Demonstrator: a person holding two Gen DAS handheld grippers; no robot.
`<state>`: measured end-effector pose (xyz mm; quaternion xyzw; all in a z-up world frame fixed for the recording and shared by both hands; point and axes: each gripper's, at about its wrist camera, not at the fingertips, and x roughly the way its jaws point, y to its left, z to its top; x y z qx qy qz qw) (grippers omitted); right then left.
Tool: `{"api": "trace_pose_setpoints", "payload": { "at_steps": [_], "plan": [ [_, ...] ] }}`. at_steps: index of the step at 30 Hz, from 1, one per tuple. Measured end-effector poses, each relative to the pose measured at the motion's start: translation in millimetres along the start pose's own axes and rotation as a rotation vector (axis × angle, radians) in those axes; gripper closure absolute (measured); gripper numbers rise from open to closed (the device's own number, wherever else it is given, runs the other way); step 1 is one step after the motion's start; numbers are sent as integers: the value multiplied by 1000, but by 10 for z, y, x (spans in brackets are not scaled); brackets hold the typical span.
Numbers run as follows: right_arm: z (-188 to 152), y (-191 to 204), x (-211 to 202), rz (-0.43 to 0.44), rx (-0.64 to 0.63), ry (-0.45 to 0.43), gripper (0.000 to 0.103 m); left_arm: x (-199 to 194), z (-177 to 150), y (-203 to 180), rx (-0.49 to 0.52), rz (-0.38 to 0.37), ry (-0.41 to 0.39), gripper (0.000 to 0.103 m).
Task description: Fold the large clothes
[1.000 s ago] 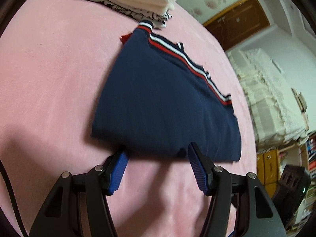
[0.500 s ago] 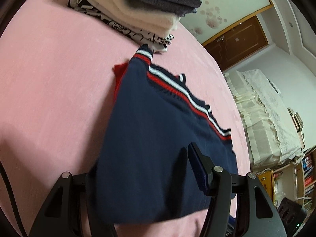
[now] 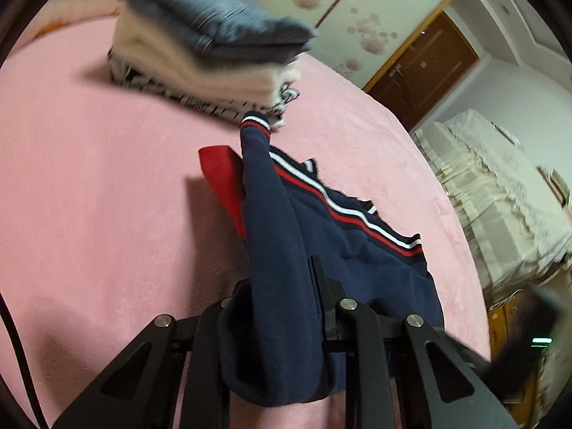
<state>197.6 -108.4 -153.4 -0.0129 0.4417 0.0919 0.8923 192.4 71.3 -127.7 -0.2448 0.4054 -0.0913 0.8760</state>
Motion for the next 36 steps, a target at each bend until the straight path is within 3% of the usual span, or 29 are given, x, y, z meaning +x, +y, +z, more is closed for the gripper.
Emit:
{"api": "trace_pose_setpoints", "payload": {
  "at_steps": [11,18,24,29,33,36],
  "plan": [
    [-60,-222,8,116,109,10,100,-108,77,-671,190,40,-25,88],
    [-120,-653,-276,249,255,18,100,-16,50,-1429,395,95,-35,88],
    [-450,-1393,-928,171,405,-66,99,326,-288,-2007,591,195,41,88],
    [-724,-1742,-1066,82,457,-53,99,748,-783,-2311,746,279,147,87],
    [-814,-1825,-1016,59,463,-20,99,815,-1063,-2434,872,359,95,84],
    [-844,-1789,-1033,39,445,-21,99,743,-1078,-2440,886,358,86,76]
  ]
}}
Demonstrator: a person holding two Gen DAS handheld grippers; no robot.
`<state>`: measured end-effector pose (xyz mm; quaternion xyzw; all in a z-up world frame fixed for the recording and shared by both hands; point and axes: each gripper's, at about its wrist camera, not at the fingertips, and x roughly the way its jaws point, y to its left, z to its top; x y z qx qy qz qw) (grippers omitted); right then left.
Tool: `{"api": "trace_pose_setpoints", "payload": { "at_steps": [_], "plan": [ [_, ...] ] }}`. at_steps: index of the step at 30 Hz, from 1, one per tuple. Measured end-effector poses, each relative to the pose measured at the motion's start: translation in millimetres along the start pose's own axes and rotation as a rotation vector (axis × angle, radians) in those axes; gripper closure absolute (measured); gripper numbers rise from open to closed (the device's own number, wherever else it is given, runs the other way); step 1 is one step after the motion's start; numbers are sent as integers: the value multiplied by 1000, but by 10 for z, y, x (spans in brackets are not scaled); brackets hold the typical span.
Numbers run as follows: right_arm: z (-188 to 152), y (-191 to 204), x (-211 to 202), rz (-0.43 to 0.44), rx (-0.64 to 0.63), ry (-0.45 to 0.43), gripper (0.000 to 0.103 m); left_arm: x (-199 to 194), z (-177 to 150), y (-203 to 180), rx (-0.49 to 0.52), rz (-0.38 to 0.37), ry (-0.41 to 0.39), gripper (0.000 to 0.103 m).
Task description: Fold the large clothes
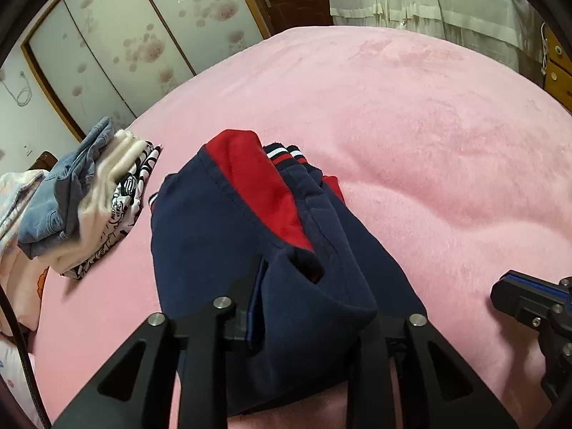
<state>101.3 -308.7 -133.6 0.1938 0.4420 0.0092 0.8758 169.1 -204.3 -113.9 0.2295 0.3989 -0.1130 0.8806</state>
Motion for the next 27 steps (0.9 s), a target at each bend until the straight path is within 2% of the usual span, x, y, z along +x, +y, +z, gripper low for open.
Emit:
{"api": "trace_pose_setpoints", "payload": {
  "at_steps": [2,4,6,9,13,14,15,16,17,18,23,27],
  "plan": [
    [16,58,-7,0,-13,-9,99,-43,24,77,-20,-37,3,66],
    [40,110,-36,9,-22,-14,99,-125,46,200,-60,-113,3,31],
    [70,176,-107,9,-45,-30,99,-320,41,300,-96,-178,-26,23],
    [125,248,-168,21,-72,-45,99,-493,52,469,-120,-270,-42,22],
    [268,474,-243,67,-115,-57,98,-727,-13,781,-215,-331,-73,22],
    [298,528,-238,79,-125,-55,90,-754,-51,884,-250,-338,-79,22],
    [333,587,-218,90,-135,-52,71,-775,-108,1007,-294,-337,-79,22],
    [362,659,-214,101,-144,-53,61,-772,-164,1117,-333,-336,-73,22],
    [387,706,-202,108,-150,-58,44,-758,-227,1224,-374,-334,-67,22],
    [411,770,-176,120,-160,-55,39,-717,-308,1344,-419,-329,-58,22],
    [544,959,113,138,-159,53,39,-402,-632,1677,-540,-278,47,22],
    [706,1025,449,121,-140,145,40,-274,-767,1768,-568,-275,66,22]
  ]
}}
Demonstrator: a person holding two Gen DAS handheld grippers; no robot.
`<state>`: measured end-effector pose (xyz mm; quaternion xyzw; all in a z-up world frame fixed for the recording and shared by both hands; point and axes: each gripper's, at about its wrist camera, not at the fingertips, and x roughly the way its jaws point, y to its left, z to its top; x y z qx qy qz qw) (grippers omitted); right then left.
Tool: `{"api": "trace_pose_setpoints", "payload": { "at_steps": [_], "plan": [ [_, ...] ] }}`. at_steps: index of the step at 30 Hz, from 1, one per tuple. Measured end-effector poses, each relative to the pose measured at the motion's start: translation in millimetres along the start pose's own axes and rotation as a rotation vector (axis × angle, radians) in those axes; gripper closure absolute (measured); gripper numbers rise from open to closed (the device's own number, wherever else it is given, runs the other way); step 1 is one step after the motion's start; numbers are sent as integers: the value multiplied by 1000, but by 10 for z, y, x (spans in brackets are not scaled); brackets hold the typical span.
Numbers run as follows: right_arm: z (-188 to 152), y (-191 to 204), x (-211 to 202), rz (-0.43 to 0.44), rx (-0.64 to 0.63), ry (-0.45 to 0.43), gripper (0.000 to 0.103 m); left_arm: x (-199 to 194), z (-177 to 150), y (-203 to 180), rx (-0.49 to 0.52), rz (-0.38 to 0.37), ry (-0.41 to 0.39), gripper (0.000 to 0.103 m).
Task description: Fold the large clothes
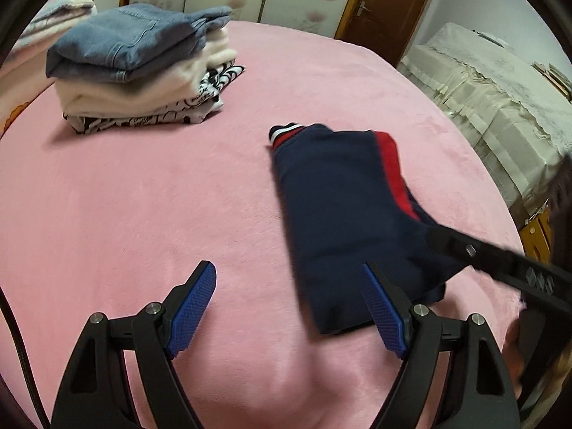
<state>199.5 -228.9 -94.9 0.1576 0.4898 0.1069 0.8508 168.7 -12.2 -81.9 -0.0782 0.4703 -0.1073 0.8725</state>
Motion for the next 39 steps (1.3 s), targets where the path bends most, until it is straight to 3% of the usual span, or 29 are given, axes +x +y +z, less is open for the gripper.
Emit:
{"api": "trace_pose_setpoints", "payload": {
  "at_steps": [1,3,6,11,14,16,17,19,21,22,27,34,39],
  "plan": [
    [42,7,60,-6,-4,15,44,22,-5,11,4,1,1,22],
    [118,40,210,-60,-47,77,81,45,-9,12,12,4,3,22],
    [116,59,197,-73,-90,58,84,113,25,-27,37,-1,-2,22],
    [-11,-211,-177,-12,-11,-100,85,208,117,-203,77,-28,-35,24],
    [-174,-481,-40,-16,76,-66,84,297,144,-317,95,-47,-51,27],
    [-294,-620,83,1,129,-49,84,467,138,-409,122,-42,-23,41],
    [-357,-683,106,11,151,-63,84,548,122,-439,136,-38,-5,43],
    [-429,-769,131,26,193,-76,80,657,86,-483,152,-22,-2,43],
    [-484,-848,120,34,244,-91,66,660,72,-502,161,-15,-21,43],
    [-504,-862,89,35,247,-98,63,649,78,-500,160,-17,-23,43],
    [-465,-733,-125,9,176,-121,62,550,116,-429,125,-48,8,42],
    [-503,-415,-527,-125,11,-230,62,329,28,-286,65,-65,35,41],
    [-527,-300,-644,-113,-11,-233,62,186,-23,-251,61,-53,59,41]
  ]
}}
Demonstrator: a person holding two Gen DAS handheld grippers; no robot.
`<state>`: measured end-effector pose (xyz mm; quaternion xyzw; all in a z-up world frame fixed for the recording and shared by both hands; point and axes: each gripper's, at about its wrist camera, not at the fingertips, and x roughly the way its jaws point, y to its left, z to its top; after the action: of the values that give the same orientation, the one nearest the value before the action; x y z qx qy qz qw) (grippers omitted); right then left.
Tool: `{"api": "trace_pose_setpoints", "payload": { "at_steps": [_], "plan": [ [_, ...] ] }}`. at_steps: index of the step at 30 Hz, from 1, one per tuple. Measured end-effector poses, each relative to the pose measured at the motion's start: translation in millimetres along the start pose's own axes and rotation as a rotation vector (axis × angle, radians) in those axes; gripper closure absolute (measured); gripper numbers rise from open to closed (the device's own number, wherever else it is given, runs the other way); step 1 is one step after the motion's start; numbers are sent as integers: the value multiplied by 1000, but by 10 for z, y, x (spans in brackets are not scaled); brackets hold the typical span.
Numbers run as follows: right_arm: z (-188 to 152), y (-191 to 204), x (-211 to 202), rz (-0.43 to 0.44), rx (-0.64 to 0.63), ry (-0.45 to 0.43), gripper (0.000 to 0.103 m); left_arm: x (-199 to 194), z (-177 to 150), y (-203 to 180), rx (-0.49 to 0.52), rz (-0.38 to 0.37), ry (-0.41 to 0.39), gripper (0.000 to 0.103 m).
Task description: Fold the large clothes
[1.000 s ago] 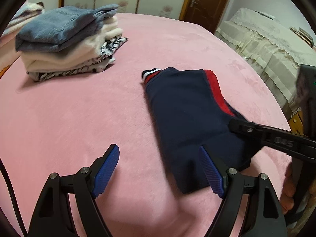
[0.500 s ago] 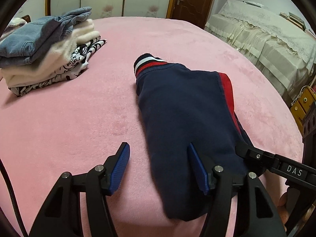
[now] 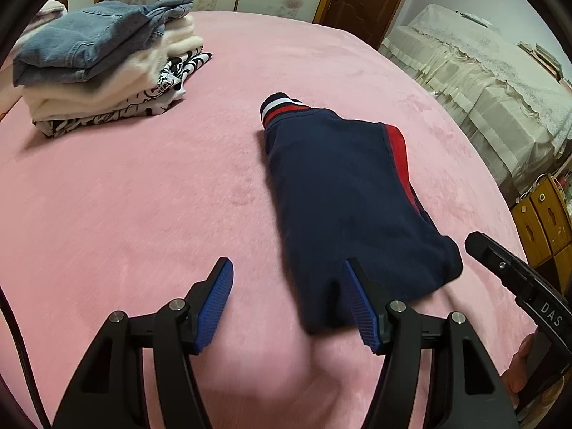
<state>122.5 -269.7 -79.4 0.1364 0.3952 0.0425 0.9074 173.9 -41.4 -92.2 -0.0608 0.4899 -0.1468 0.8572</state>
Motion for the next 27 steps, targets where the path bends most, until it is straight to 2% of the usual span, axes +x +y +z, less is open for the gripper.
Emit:
{"api": "trace_pose_setpoints", "payload": {
  "at_steps": [3,7,13,17,22,24,26,27],
  "plan": [
    [-14,49,-101,4,-3,-12,62,-119,-37,-27,-3,2,-3,39],
    [-28,127,-152,1,-18,-12,62,-269,-55,-31,-8,8,-15,31],
    [-74,200,-196,17,-26,23,62,-377,-77,-50,-8,-3,2,30],
    [-79,256,-210,-10,-55,42,48,-388,-63,-75,-3,4,21,30],
    [12,315,-259,-14,-100,44,45,-426,6,-109,1,20,31,30],
    [54,335,-280,-21,-118,44,36,-456,38,-132,7,34,28,30],
    [116,368,-311,-33,-146,38,29,-482,75,-149,10,41,31,27],
    [137,376,-316,-39,-154,36,28,-494,97,-153,11,43,34,22]
  ]
}}
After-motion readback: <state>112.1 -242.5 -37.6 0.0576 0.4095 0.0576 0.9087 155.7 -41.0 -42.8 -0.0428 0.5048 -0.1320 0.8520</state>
